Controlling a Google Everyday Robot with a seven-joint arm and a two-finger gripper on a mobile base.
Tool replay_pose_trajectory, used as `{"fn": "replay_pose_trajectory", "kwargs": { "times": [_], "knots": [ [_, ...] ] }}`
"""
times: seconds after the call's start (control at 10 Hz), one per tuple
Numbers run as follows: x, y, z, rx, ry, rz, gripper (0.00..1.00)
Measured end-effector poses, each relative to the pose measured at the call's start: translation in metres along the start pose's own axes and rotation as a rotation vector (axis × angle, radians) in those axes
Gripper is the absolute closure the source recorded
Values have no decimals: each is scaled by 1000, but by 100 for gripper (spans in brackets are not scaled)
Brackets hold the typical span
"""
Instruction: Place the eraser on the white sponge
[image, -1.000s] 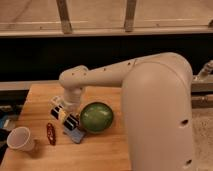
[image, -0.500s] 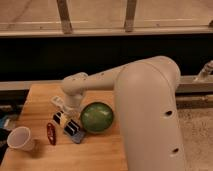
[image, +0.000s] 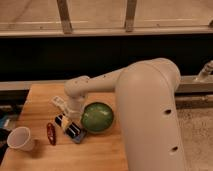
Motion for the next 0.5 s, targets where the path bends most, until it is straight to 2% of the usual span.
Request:
{"fn": "replay_pose_trajectory", "kwargs": {
  "times": [0.2,0.5],
  "knots": [
    [2,-3,8,-19,8,9,98],
    [5,-9,17,-43,19,25,72]
  ]
}}
